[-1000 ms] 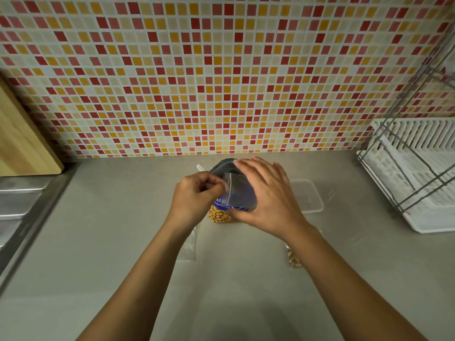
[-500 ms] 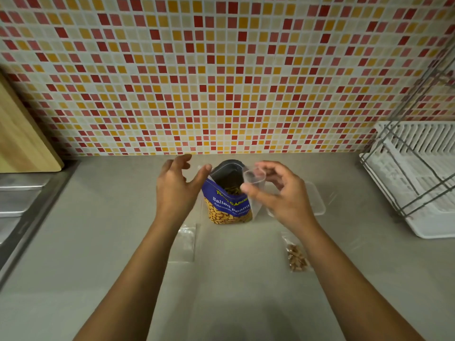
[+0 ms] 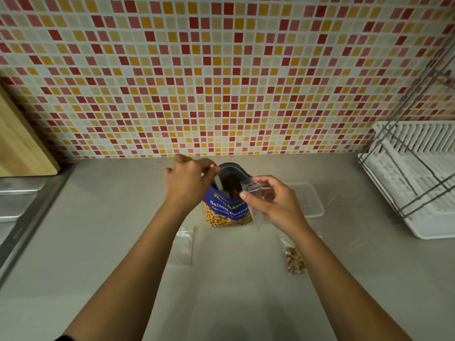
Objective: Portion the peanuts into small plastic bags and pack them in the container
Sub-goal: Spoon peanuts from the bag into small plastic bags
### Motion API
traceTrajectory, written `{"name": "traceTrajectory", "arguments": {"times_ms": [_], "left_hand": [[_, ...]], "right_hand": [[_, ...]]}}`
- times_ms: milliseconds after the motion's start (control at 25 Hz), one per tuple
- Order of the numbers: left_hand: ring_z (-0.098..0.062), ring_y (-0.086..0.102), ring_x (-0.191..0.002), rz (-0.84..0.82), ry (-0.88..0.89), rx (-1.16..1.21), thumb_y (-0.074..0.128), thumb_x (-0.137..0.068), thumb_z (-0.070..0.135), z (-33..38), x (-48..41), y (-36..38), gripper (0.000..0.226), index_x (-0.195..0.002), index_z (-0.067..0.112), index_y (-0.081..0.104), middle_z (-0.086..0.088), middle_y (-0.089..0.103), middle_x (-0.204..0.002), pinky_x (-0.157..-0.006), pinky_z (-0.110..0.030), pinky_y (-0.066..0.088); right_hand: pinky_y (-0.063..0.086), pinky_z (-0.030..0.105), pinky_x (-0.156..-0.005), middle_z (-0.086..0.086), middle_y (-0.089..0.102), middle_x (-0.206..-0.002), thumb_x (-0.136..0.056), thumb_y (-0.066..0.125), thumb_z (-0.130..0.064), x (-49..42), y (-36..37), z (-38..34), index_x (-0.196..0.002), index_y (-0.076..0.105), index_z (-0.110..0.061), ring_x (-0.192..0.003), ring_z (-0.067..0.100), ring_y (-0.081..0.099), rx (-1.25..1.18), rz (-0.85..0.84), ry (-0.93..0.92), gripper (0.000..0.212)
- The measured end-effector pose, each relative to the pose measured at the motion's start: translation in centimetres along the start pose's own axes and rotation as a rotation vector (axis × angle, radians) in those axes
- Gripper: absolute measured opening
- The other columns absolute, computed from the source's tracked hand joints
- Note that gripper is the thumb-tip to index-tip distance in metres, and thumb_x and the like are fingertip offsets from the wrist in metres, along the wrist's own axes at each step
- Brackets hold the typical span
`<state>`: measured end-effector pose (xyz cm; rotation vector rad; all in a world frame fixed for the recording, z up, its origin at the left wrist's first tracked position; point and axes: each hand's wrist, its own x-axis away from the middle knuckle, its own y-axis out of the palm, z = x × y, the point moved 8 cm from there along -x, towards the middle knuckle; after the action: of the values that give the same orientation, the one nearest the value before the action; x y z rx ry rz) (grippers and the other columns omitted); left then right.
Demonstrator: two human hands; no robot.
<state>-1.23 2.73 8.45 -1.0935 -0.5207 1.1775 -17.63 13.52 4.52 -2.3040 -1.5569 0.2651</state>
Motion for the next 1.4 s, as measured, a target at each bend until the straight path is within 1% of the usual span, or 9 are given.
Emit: {"name": "traceTrajectory", "arguments": {"times_ms": [80, 200, 320, 440, 600, 800, 960, 1120, 1400], "left_hand": [[-0.024, 0.036, -0.122, 0.039, 0.008, -0.099, 0.049, -0.092, 0.038, 0.0, -0.1, -0.7, 0.026, -0.107, 0.024, 0.066, -0.004, 0.065, -0.105, -0.091, -0.045, 0.031], [-0.021, 0.038, -0.124, -0.115, -0.008, -0.145, 0.048, -0.093, 0.033, 0.3, 0.0, 1.8, 0.025, -0.106, 0.022, 0.066, -0.003, 0.060, -0.111, -0.096, -0.048, 0.031], [-0.020, 0.051, -0.104, -0.119, -0.145, 0.054, 0.051, -0.091, 0.029, -1.1, -1.1, 2.5, 0.021, -0.093, 0.017, 0.068, -0.003, 0.063, -0.098, -0.095, -0.050, 0.035], [-0.015, 0.050, -0.087, -0.115, -0.202, 0.096, 0.051, -0.090, 0.026, -1.4, -1.8, 2.7, 0.020, -0.089, 0.016, 0.069, -0.003, 0.065, -0.093, -0.093, -0.048, 0.037], [-0.017, 0.053, -0.091, -0.196, -0.071, -0.043, 0.052, -0.090, 0.031, 0.6, -1.2, 4.0, 0.019, -0.093, 0.023, 0.069, 0.002, 0.059, -0.093, -0.094, -0.050, 0.037], [-0.017, 0.053, -0.085, -0.150, -0.176, 0.089, 0.050, -0.090, 0.024, -0.5, -1.7, 3.0, 0.017, -0.086, 0.019, 0.066, 0.001, 0.062, -0.086, -0.094, -0.049, 0.040], [-0.024, 0.062, -0.093, -0.180, -0.171, 0.227, 0.051, -0.091, 0.018, -0.8, -1.9, 2.8, 0.021, -0.096, 0.007, 0.069, -0.010, 0.069, -0.100, -0.079, -0.035, 0.052], [-0.022, 0.061, -0.097, -0.138, -0.264, 0.295, 0.053, -0.090, 0.024, -1.6, -1.8, 2.7, 0.021, -0.095, 0.011, 0.068, -0.007, 0.069, -0.100, -0.088, -0.044, 0.052], [-0.019, 0.058, -0.086, -0.068, -0.371, 0.468, 0.052, -0.092, 0.020, -1.5, -1.1, 2.6, 0.020, -0.095, 0.007, 0.067, -0.006, 0.065, -0.091, -0.078, -0.036, 0.051]], "right_hand": [[0.050, 0.015, -0.067, -0.005, 0.065, -0.114, -0.073, 0.075, -0.039, -0.1, 0.1, -0.3, -0.116, 0.057, -0.021, -0.101, 0.009, 0.061, 0.022, -0.015, -0.021, 0.050], [0.048, 0.013, -0.064, -0.004, 0.065, -0.113, -0.072, 0.075, -0.040, -0.3, 0.2, -0.4, -0.115, 0.057, -0.021, -0.099, 0.009, 0.061, 0.059, -0.024, -0.033, 0.050], [0.047, 0.012, -0.064, -0.004, 0.063, -0.116, -0.073, 0.075, -0.038, -0.2, 0.3, -0.6, -0.117, 0.056, -0.019, -0.098, 0.006, 0.059, 0.071, -0.037, -0.036, 0.052], [0.047, 0.012, -0.064, -0.005, 0.061, -0.117, -0.074, 0.074, -0.038, -0.1, 0.2, -0.6, -0.118, 0.054, -0.019, -0.096, 0.004, 0.057, 0.099, -0.048, -0.049, 0.053], [0.045, 0.011, -0.063, -0.004, 0.061, -0.119, -0.073, 0.075, -0.039, -0.1, 0.4, -0.5, -0.118, 0.054, -0.018, -0.100, 0.007, 0.056, 0.119, -0.032, -0.047, 0.053], [0.049, 0.015, -0.063, -0.004, 0.060, -0.121, -0.074, 0.074, -0.039, 0.0, 0.2, -0.5, -0.119, 0.054, -0.019, -0.101, 0.007, 0.055, 0.122, -0.053, -0.046, 0.054], [0.050, 0.016, -0.065, -0.004, 0.060, -0.120, -0.073, 0.076, -0.037, 0.0, 0.3, -0.4, -0.119, 0.053, -0.019, -0.100, 0.007, 0.056, 0.122, -0.066, -0.062, 0.054], [0.050, 0.015, -0.065, -0.005, 0.060, -0.120, -0.072, 0.076, -0.039, 0.1, 0.3, -0.4, -0.118, 0.054, -0.020, -0.099, 0.005, 0.056, 0.138, -0.068, -0.080, 0.055], [0.044, 0.006, -0.062, -0.010, 0.056, -0.116, -0.074, 0.075, -0.035, 0.8, 0.3, -0.9, -0.118, 0.053, -0.020, -0.088, -0.006, 0.052, 0.172, -0.053, -0.136, 0.052]]}}
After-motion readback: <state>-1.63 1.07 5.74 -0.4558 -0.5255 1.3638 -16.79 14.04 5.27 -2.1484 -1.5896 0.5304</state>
